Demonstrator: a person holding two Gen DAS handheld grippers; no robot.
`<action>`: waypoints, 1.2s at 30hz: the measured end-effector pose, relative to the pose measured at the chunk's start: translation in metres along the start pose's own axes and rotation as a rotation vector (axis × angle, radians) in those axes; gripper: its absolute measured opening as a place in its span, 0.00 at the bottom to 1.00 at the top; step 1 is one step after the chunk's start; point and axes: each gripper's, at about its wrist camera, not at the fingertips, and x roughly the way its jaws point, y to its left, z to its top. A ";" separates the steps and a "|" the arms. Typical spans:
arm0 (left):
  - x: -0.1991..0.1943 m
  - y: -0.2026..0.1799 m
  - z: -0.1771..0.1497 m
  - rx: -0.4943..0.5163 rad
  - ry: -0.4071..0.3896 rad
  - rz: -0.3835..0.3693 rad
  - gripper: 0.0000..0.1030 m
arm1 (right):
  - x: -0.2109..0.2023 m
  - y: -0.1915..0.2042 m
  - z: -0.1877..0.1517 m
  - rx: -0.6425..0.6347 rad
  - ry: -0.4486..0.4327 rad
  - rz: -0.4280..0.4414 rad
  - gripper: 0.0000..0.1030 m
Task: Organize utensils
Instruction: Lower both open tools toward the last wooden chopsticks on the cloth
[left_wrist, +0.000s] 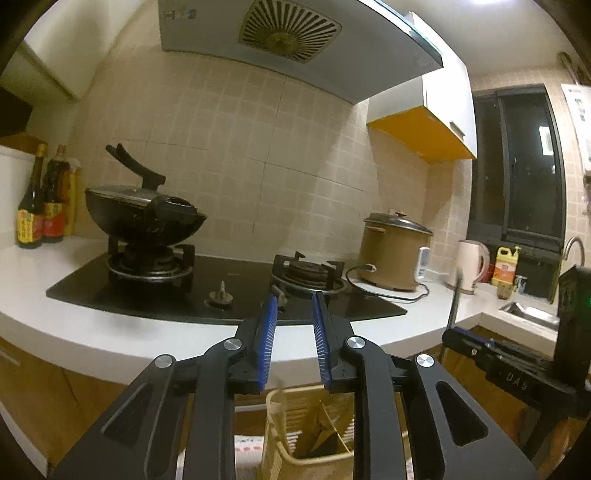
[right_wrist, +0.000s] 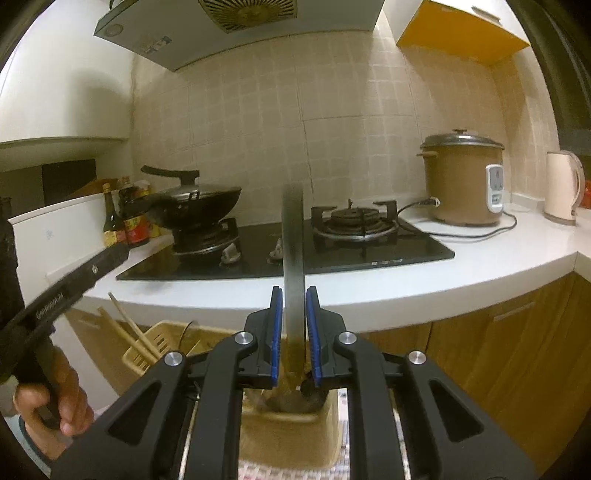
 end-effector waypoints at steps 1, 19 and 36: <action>-0.003 0.001 0.001 -0.009 0.004 -0.006 0.21 | -0.003 0.000 -0.001 0.002 0.006 0.002 0.11; -0.081 0.017 0.012 -0.078 0.304 -0.038 0.39 | -0.103 0.021 0.003 -0.019 0.141 0.040 0.44; -0.089 0.065 -0.095 -0.075 0.877 -0.048 0.40 | -0.056 0.021 -0.089 0.039 0.830 -0.013 0.62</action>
